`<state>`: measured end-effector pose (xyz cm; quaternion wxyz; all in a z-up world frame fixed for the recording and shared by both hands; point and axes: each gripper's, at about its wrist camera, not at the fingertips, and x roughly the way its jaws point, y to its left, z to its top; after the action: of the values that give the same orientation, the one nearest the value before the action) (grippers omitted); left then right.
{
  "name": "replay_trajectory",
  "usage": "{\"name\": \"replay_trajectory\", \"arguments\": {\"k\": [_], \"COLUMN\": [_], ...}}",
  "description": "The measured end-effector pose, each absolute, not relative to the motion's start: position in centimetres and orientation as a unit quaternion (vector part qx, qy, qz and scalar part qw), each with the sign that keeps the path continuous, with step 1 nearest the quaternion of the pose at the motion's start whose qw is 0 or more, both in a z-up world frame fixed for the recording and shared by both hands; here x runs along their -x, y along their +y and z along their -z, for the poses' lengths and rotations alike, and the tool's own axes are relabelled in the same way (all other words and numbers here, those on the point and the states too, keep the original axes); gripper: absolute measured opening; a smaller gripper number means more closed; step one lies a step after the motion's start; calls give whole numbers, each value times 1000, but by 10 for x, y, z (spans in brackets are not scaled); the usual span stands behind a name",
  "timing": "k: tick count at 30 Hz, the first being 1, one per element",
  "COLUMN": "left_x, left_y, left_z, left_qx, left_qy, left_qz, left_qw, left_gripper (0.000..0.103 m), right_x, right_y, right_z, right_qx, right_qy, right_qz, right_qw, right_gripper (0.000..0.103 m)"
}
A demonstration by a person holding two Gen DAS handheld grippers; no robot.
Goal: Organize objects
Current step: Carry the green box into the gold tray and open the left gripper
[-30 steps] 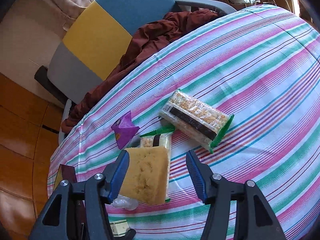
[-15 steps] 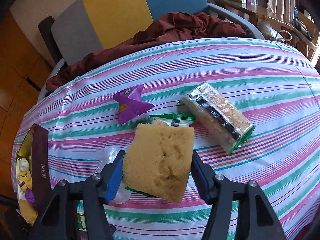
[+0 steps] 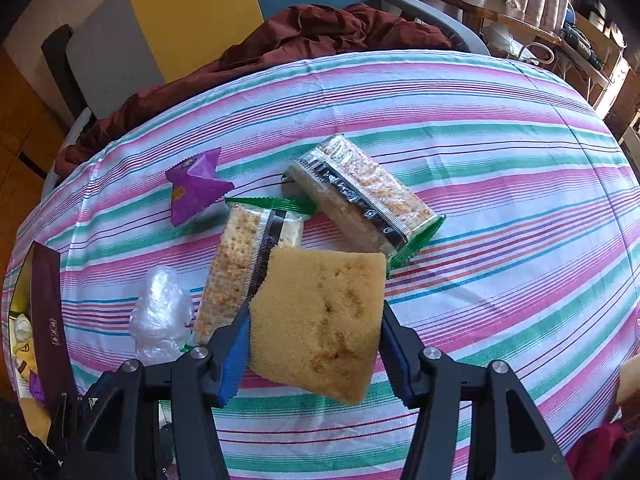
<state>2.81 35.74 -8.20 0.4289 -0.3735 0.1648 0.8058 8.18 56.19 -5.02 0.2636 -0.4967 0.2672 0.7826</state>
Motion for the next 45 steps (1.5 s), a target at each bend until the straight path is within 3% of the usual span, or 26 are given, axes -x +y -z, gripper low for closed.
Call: {"name": "replay_trajectory", "arguments": {"k": [19, 25, 34, 45], "left_x": [-34, -49, -25, 64], "left_y": [356, 343, 287, 191], "left_z": [78, 36, -30, -18], "left_qx": [373, 344, 325, 407], "left_qy": [177, 155, 115, 21], "left_qz": [-811, -821, -865, -871], "left_qw": [415, 429, 364, 274], "left_gripper": [74, 74, 74, 74], "right_x": [-85, -87, -91, -88], "right_y": [563, 564, 560, 548], "right_z": [62, 63, 62, 60], "right_qx": [530, 532, 531, 531], "right_qy": [234, 228, 204, 185], "right_qz": [-765, -766, -771, -773], "right_qw": [280, 279, 285, 293], "right_gripper": [57, 57, 57, 57]}}
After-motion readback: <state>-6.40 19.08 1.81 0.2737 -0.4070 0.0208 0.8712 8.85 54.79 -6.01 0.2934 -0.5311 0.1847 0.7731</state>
